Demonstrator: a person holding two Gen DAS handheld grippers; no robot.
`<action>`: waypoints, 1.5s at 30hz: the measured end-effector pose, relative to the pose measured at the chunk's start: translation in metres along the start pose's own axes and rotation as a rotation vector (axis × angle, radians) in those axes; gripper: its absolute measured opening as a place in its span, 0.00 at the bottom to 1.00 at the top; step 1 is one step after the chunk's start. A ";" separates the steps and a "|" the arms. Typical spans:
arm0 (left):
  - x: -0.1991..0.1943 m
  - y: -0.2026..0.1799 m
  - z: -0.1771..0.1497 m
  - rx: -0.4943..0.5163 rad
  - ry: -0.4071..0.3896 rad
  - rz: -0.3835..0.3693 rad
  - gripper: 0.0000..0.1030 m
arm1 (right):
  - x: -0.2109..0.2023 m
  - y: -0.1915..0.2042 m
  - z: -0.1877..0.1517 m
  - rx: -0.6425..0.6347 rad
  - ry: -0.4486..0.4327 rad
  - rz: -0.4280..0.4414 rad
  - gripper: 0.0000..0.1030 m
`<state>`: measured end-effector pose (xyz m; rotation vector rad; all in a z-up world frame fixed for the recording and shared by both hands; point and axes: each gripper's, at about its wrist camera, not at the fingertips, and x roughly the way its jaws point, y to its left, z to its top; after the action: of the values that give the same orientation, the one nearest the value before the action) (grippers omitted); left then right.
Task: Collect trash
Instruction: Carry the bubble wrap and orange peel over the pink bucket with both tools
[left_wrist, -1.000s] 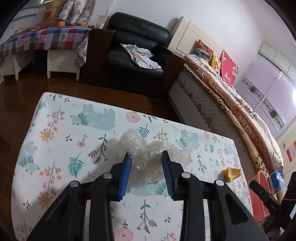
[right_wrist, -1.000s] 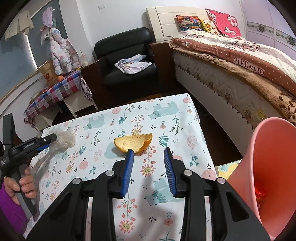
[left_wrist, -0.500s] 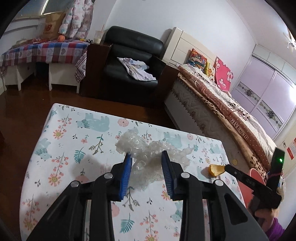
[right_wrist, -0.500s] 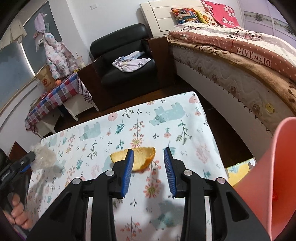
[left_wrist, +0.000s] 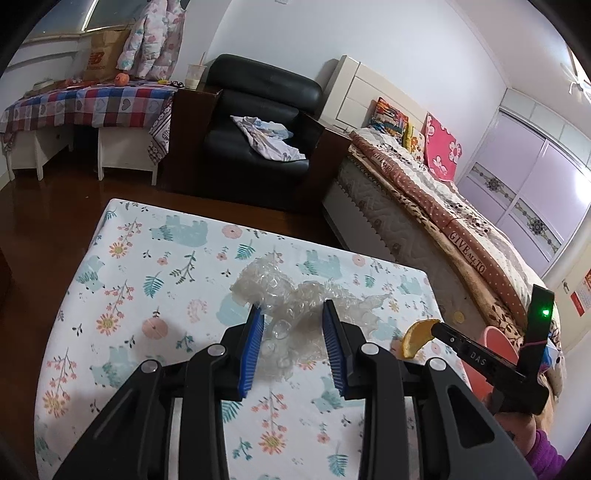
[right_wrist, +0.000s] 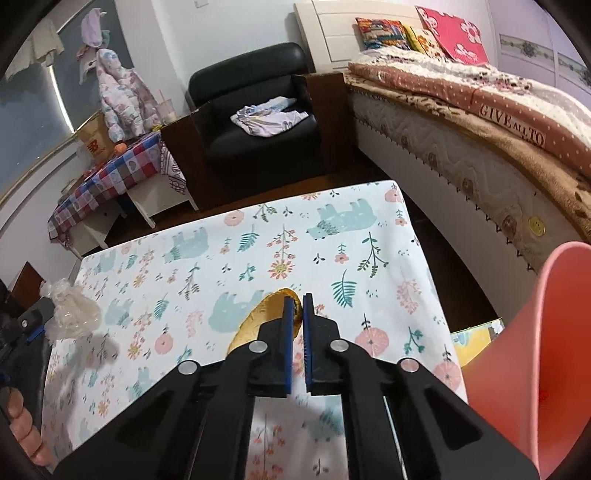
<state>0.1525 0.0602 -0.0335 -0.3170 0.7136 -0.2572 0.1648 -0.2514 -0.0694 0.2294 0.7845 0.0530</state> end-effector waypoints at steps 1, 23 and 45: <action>-0.003 -0.004 -0.001 0.004 -0.001 -0.002 0.30 | -0.006 0.001 -0.002 -0.007 -0.004 0.007 0.05; -0.039 -0.094 -0.022 0.104 -0.002 -0.071 0.30 | -0.134 -0.021 -0.036 0.001 -0.150 0.028 0.05; -0.020 -0.208 -0.047 0.255 0.043 -0.149 0.31 | -0.183 -0.103 -0.055 0.142 -0.222 -0.107 0.05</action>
<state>0.0810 -0.1335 0.0217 -0.1212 0.6917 -0.4928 -0.0072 -0.3652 -0.0034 0.3216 0.5788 -0.1282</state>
